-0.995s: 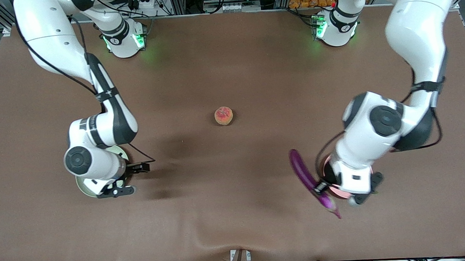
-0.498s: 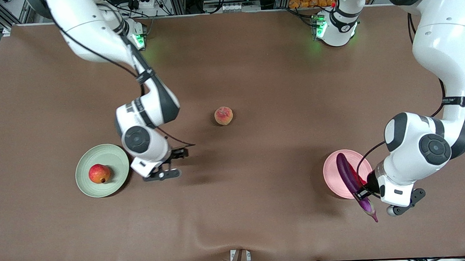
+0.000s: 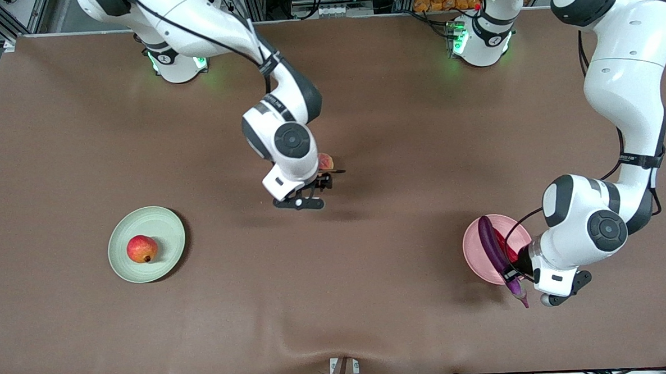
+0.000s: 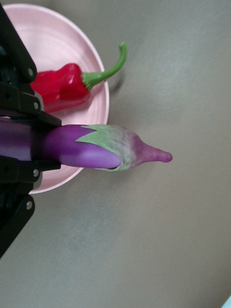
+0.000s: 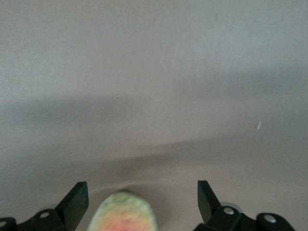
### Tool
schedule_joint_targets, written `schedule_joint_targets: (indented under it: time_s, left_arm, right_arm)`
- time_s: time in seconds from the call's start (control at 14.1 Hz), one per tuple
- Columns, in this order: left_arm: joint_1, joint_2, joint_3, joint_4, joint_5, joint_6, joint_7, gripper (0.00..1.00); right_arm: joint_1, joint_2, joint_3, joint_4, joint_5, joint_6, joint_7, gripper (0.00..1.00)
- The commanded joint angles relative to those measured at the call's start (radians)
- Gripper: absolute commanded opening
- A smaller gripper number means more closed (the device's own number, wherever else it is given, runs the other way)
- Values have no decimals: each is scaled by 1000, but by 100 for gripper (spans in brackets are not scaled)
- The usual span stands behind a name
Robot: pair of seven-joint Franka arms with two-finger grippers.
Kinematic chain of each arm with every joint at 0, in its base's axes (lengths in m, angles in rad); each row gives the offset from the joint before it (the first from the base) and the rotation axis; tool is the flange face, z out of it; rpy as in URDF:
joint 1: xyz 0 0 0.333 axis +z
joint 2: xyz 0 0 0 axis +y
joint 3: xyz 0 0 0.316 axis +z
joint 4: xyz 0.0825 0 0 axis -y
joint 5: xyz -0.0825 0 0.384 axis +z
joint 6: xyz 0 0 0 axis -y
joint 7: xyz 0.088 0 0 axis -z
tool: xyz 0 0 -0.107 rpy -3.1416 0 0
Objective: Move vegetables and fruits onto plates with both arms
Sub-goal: 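Lower the eggplant onto the pink plate while the right gripper grasps the peach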
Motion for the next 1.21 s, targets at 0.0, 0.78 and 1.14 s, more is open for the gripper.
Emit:
schedule_joint_targets:
  time_s: [0.0,0.78,1.14]
  left_arm:
    - [-7,-8,4,-9,-20,4,3,33]
    - [4,-230,-7,-9,-11,-222,45,100]
    - [17,-423,-10,-6,-32,-414,237,100]
  right_arm:
    - [47,-4,-11,-42,7,1,160,100]
    - [115,46,-13,-65,69,20,352,58]
    - [15,17,-14,-42,70,-12,300,0]
